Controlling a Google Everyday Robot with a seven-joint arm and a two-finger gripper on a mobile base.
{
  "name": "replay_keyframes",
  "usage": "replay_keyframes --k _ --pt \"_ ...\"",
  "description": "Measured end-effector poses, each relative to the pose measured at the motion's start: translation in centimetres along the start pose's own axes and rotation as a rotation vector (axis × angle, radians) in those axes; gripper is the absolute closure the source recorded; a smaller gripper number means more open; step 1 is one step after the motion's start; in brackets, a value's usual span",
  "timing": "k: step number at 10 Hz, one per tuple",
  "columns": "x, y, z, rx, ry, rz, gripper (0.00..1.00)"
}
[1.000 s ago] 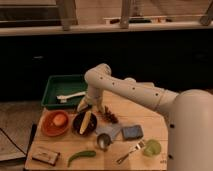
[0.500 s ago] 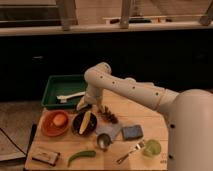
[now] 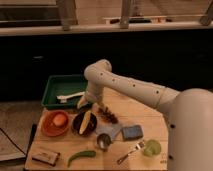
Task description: Place banana in purple bowl
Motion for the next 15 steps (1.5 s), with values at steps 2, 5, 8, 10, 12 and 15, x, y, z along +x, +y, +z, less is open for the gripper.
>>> replay_keyframes --k 2,5,8,10,12,15 --pt "0.20 0.01 -0.39 -0.001 0.005 -0.001 0.20" --pt "0.36 0.02 -0.76 -0.001 0.010 -0.001 0.20" --pt "0.36 0.04 -0.75 -0.002 0.009 -0.001 0.20" --pt "0.36 0.04 -0.75 -0.002 0.009 -0.001 0.20" --pt "0.36 0.04 -0.75 -0.002 0.009 -0.001 0.20" --pt "0.36 0.04 -0.76 -0.002 0.010 -0.001 0.20"
